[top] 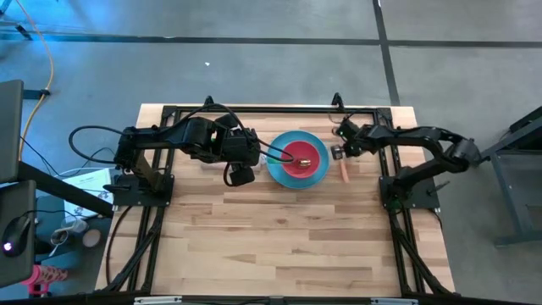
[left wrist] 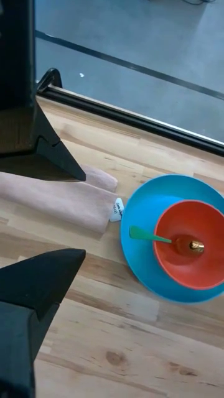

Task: Set table place
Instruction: Put the orange fork beside the blue plate

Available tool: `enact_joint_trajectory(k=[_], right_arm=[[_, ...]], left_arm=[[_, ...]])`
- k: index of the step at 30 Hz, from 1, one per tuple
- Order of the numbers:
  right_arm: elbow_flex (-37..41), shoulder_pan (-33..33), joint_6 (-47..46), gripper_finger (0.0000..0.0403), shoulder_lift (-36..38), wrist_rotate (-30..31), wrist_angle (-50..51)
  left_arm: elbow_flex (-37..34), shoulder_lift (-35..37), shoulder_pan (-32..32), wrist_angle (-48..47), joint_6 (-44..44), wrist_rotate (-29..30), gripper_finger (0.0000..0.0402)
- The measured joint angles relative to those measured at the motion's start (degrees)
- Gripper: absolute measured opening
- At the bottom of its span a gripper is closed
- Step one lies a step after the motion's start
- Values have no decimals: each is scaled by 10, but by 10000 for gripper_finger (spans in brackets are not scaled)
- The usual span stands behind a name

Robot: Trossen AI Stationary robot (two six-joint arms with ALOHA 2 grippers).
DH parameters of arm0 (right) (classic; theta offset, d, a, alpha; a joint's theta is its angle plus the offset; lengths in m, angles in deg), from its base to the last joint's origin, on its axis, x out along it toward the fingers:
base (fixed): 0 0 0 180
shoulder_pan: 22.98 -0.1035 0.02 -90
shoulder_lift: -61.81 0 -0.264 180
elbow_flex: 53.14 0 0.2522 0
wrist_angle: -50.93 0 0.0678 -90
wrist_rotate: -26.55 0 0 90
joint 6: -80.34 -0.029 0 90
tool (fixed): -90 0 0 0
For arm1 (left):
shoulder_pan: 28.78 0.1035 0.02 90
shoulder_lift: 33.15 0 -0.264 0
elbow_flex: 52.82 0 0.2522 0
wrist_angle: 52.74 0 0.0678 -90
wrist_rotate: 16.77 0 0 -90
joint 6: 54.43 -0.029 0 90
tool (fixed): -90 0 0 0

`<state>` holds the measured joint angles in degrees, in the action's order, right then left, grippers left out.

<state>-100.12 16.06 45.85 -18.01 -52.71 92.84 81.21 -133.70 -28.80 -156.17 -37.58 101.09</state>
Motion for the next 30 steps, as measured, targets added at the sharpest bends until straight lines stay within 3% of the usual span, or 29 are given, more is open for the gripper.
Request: enact_joint_trajectory(k=[11, 14, 18, 23, 30], right_arm=[[1, 0, -5, 0, 11, -16, 18], [1, -12, -22, 0, 38, -53, 37], [1, -58, -63, 0, 94, -52, 84], [0, -78, -64, 0, 125, -49, -5], [0, -31, -28, 0, 46, -80, -85]], left_arm=[[0, 0, 0, 1, -1, 0, 175], [0, 0, 0, 1, -2, 0, 175], [0, 0, 0, 1, -3, 0, 175], [0, 0, 0, 3, -7, 0, 175], [0, 0, 0, 5, 1, -2, 175]])
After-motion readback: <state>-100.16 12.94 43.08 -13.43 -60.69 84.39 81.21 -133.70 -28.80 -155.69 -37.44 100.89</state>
